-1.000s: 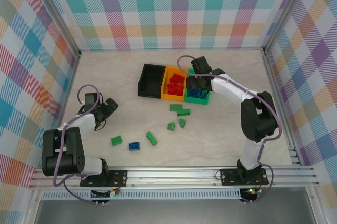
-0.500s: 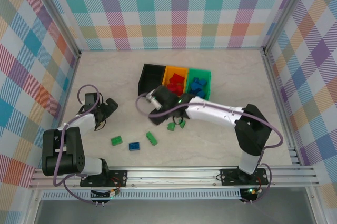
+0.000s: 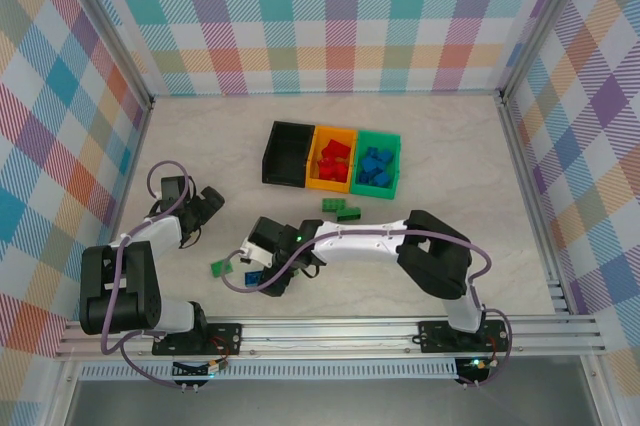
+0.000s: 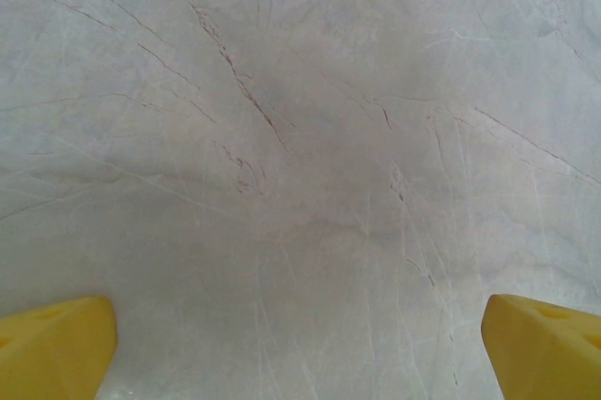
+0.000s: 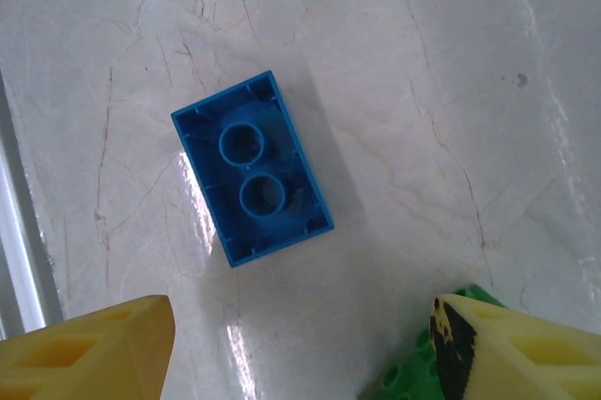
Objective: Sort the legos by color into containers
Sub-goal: Pick up the lego from the bottom-center of the table.
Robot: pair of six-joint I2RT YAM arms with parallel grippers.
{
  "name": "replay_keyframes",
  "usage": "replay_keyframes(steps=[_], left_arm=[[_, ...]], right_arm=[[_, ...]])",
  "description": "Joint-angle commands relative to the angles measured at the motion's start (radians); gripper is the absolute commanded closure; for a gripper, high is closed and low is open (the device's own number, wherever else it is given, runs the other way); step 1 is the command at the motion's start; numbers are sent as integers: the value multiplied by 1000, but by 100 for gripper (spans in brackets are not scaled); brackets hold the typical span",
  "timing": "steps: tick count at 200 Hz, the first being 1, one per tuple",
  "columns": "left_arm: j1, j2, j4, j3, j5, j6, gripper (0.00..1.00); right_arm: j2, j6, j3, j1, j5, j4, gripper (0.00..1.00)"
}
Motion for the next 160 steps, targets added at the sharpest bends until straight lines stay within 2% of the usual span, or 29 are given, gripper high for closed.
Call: replay_keyframes(steps=[1, 22, 81, 113, 123, 148, 160], left_arm=[[-11, 48, 47, -6, 168, -16, 0], [-12, 48, 45, -6, 163, -15, 0], [-11, 46, 37, -3, 156, -12, 0], [-11, 50, 41, -4, 160, -14, 0], [-11, 52, 43, -3, 162, -12, 0], [-11, 54, 43, -3, 157, -13, 0], [-11, 57, 44, -3, 162, -14, 0]], right_arm=[[21, -46, 51, 4, -14, 77, 26], [60, -52, 84, 10, -18, 81, 26], [145, -43, 130, 21, -133, 40, 25], [174, -34, 131, 21, -122, 23, 29], [174, -31, 120, 20, -118, 35, 34], [154, -20, 103, 21, -94, 62, 58], [139, -18, 93, 19, -75, 75, 64]])
